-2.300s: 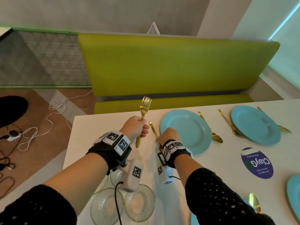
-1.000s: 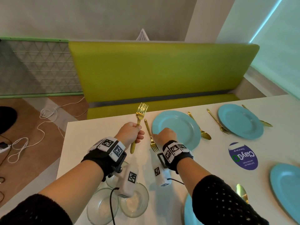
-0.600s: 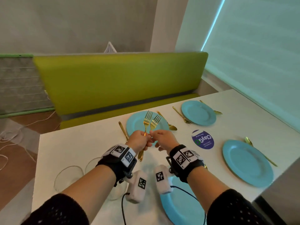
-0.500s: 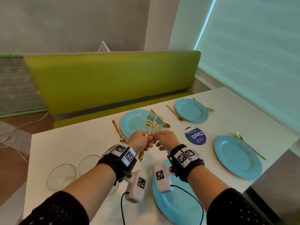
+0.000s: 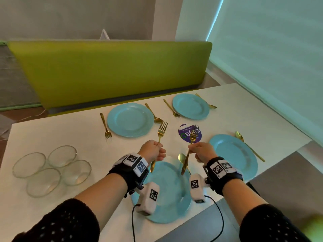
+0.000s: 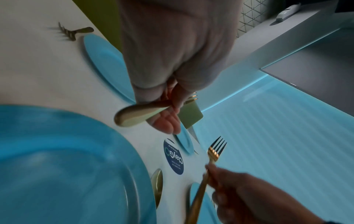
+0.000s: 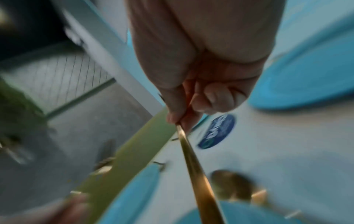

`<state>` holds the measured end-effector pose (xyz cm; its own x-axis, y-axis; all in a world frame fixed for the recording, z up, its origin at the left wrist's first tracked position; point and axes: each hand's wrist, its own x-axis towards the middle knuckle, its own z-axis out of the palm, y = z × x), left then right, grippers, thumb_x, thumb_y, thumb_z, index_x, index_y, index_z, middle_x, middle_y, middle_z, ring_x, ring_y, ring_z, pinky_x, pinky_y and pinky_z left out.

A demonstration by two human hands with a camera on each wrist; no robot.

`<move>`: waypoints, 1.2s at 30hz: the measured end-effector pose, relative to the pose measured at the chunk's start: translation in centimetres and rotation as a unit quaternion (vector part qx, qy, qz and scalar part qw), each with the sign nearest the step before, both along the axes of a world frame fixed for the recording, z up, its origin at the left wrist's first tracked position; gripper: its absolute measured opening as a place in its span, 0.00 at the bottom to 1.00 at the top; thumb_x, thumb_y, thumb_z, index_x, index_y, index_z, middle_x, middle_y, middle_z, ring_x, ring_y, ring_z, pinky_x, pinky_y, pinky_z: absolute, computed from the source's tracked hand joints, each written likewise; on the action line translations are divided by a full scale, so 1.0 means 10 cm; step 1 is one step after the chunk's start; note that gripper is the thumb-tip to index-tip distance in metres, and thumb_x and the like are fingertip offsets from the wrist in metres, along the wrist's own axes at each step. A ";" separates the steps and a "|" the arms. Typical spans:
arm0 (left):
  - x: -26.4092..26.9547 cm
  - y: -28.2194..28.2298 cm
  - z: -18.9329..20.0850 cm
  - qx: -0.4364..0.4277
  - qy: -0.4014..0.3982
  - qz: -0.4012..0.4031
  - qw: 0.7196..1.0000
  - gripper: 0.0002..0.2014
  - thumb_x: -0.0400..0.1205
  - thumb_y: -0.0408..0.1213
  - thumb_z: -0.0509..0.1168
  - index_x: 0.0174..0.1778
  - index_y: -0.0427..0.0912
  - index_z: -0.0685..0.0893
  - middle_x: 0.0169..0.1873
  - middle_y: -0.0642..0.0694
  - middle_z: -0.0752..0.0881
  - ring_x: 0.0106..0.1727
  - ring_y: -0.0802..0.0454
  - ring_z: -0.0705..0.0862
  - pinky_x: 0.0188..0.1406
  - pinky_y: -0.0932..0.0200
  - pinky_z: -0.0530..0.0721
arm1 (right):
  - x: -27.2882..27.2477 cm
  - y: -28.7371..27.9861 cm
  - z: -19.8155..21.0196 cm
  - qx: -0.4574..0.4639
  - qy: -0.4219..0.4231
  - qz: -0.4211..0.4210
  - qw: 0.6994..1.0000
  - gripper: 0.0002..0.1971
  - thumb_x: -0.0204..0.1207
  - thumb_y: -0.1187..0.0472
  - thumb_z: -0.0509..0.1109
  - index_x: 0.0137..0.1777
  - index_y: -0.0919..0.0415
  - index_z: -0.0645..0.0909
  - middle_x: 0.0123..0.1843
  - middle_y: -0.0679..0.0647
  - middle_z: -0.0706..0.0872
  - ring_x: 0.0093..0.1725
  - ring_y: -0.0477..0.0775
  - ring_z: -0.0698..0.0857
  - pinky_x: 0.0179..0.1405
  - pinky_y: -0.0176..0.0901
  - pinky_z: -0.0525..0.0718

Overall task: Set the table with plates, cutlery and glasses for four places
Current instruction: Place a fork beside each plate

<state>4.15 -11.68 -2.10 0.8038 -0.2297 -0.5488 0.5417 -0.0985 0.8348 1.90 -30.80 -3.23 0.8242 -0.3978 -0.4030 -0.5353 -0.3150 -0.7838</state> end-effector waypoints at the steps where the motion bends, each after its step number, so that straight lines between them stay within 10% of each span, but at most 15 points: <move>1: -0.04 -0.06 -0.02 0.000 0.002 0.008 1.000 0.12 0.87 0.28 0.52 0.36 0.39 0.72 0.31 0.41 0.78 0.29 0.50 0.78 0.22 0.65 0.79 | -0.04 -0.15 -0.05 -0.030 0.024 0.015 0.999 0.12 0.78 0.62 0.69 0.32 0.57 0.79 0.37 0.56 0.85 0.23 0.48 0.70 0.19 0.34 0.69; 5: -0.15 -0.22 -0.12 0.002 0.009 0.035 0.999 0.08 0.87 0.30 0.54 0.43 0.37 0.74 0.32 0.42 0.80 0.30 0.50 0.79 0.30 0.62 0.82 | -0.20 -0.58 -0.22 -0.157 0.107 0.086 0.978 0.14 0.78 0.60 0.70 0.29 0.55 0.78 0.32 0.50 0.84 0.28 0.46 0.74 0.29 0.37 0.75; 10: -0.20 -0.37 -0.23 0.016 0.011 0.051 0.999 0.05 0.87 0.31 0.55 0.49 0.35 0.74 0.33 0.42 0.81 0.30 0.51 0.80 0.33 0.61 0.82 | -0.27 -0.80 -0.39 -0.284 0.184 0.175 0.924 0.10 0.79 0.55 0.67 0.49 0.61 0.87 0.55 0.55 0.89 0.56 0.54 0.85 0.63 0.43 0.81; 36: -0.21 -0.62 -0.35 0.048 0.005 0.055 0.997 0.05 0.87 0.32 0.56 0.52 0.36 0.76 0.35 0.43 0.83 0.33 0.52 0.82 0.33 0.63 0.83 | -0.14 -1.07 -0.68 -0.351 0.176 0.085 0.916 0.23 0.69 0.46 0.76 0.55 0.62 0.80 0.43 0.56 0.82 0.41 0.56 0.81 0.43 0.44 0.82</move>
<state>2.07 -17.85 -5.62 0.8158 -0.0863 -0.5719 0.5618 -0.1165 0.8190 0.51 -41.48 -10.02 0.7660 -0.5393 -0.3498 -0.6128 -0.7770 -0.1442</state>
